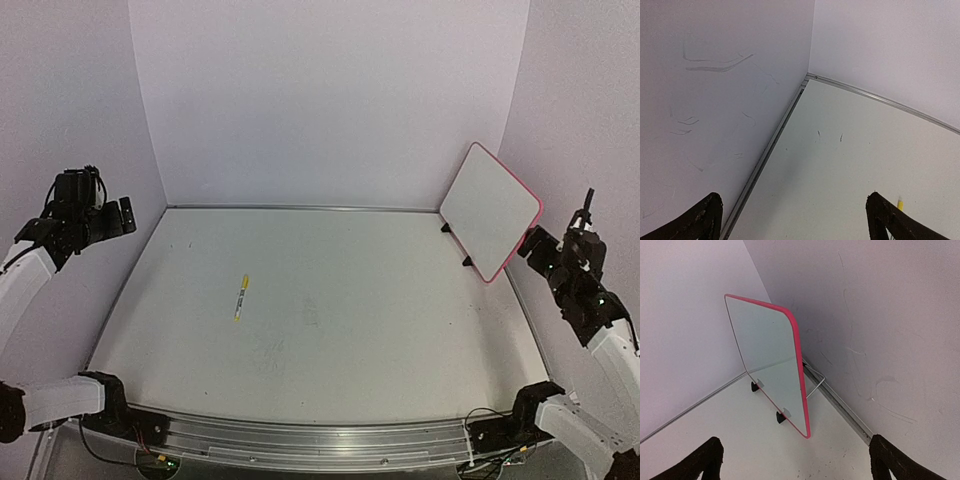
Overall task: Write a sentence on the whiteboard
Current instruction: Move the whiteboard to the center of the board.
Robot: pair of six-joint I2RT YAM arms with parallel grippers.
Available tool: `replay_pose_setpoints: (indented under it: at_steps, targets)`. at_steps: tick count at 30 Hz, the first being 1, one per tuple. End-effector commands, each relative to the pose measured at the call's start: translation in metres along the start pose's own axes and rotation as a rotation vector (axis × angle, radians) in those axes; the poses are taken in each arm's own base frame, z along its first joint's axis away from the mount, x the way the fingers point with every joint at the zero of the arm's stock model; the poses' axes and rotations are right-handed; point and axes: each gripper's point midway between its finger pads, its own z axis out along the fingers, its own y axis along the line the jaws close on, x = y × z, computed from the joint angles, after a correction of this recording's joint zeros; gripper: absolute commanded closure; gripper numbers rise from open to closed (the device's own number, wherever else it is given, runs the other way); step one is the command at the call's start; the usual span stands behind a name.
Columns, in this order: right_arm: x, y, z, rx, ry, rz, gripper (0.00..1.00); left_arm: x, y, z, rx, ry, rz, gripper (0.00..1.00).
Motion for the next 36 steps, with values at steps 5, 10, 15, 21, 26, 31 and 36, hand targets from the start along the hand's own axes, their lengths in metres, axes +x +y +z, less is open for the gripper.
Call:
replay_pose_setpoints:
  at_steps: [5,10,15,21,26,31,36]
  targets:
    - [0.064,0.016,0.026,0.015,0.326,0.134,0.15,-0.025,-0.004,0.002,0.003,-0.057,0.067,0.01]
    - [0.098,0.025,0.040,0.125,0.414,0.202,0.15,-0.013,-0.011,0.018,0.018,-0.034,0.107,0.01]
    - [0.122,0.048,0.055,0.209,0.437,0.202,0.15,0.000,-0.019,0.023,0.069,-0.011,0.129,0.01]
    - [0.160,0.071,0.102,0.294,0.522,0.176,0.26,0.010,-0.036,0.021,0.173,0.015,0.116,0.01]
    - [0.178,0.082,0.139,0.357,0.516,0.148,0.30,0.013,-0.045,0.020,0.226,0.029,0.110,0.01]
    - [0.192,0.083,0.169,0.426,0.486,0.109,0.32,0.015,-0.046,0.020,0.233,0.036,0.109,0.01]
    - [0.208,0.076,0.191,0.484,0.487,0.089,0.37,0.017,-0.047,0.021,0.238,0.042,0.110,0.01]
